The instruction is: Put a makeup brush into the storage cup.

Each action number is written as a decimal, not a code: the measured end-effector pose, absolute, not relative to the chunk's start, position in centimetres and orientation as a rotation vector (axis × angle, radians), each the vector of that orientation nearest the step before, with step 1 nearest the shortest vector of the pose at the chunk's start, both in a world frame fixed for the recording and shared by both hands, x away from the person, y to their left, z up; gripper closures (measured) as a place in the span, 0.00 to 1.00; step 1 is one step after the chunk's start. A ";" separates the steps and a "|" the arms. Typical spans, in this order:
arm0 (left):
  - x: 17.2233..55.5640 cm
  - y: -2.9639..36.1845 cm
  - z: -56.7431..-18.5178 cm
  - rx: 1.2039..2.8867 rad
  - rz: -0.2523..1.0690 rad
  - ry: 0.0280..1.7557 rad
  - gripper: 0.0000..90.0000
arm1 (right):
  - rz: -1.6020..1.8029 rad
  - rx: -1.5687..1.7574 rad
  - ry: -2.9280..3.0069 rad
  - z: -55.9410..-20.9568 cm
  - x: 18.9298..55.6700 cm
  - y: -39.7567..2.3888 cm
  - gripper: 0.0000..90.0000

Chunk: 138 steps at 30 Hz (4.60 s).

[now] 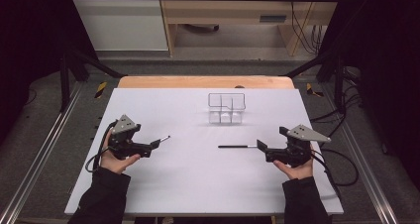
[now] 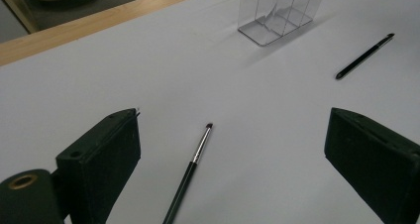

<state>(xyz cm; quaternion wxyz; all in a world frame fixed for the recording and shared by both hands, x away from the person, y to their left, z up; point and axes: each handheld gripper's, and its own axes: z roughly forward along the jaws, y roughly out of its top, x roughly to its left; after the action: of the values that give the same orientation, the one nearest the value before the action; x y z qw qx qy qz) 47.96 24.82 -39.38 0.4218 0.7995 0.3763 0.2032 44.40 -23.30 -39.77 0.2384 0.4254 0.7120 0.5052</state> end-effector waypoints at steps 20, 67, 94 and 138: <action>51.4 24.8 -41.3 2.205 0.479 1.015 0.13 | 1.369 1.162 1.968 -39.9 44.4 -22.9 0.05; 53.7 24.2 -45.4 2.431 0.305 1.140 0.89 | 1.356 1.168 1.983 -40.1 44.6 -22.8 0.05; 55.0 23.6 -43.4 2.479 0.282 1.148 0.75 | 1.359 1.168 1.985 -40.1 44.6 -22.9 0.05; 54.1 23.0 -42.7 2.449 0.342 1.115 0.93 | 1.364 1.183 1.993 -40.2 44.7 -22.9 0.04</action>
<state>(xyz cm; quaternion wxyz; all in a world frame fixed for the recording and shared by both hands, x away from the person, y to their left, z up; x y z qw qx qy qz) 54.11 22.99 -42.71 0.2128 0.8821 0.4016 0.1233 44.70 -22.89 -40.24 0.2243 0.4286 0.7223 0.4942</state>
